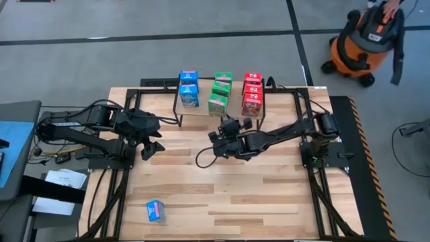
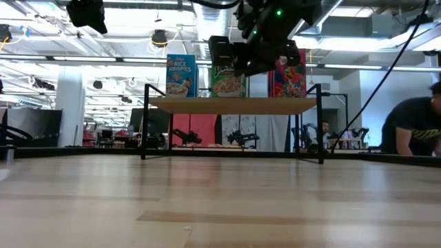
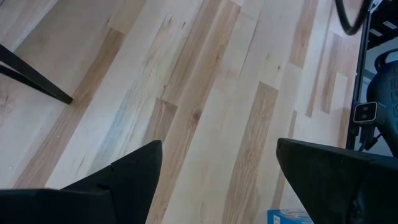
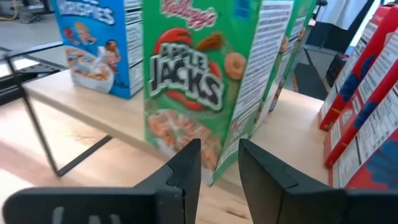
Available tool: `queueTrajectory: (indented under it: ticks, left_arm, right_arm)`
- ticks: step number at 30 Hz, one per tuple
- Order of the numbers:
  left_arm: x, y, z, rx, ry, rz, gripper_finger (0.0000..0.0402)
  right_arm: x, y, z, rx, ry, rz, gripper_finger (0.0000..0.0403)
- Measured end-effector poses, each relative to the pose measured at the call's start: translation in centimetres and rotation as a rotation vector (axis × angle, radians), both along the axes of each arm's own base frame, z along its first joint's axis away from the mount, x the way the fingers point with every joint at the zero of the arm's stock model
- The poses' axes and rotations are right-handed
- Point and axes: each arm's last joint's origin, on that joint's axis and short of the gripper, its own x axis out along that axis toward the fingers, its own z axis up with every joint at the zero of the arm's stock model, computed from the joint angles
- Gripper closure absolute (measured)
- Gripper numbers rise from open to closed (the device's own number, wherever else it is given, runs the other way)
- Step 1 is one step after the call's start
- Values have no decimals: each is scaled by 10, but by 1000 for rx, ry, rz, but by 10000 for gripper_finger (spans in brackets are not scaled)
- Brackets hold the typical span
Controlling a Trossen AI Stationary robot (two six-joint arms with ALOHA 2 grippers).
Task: Stack cereal on shelf
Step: Put the green cereal box on the shelf aligned with the other green cereal boxes
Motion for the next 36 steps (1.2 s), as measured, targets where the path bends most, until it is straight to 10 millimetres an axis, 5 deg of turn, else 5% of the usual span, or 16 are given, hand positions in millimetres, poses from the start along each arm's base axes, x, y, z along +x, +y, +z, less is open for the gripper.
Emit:
queueTrajectory:
  ticks: [16, 23, 36]
  left_arm:
    - [0, 0, 0, 0, 0, 0, 97]
    - [0, 0, 0, 0, 0, 0, 97]
    - [0, 0, 0, 0, 0, 0, 97]
  right_arm:
    - [-11, 35, 13, 131, -87, 142, 271]
    - [4, 18, 18, 279, -136, 295, 271]
    - [23, -28, 39, 178, -120, 550, 271]
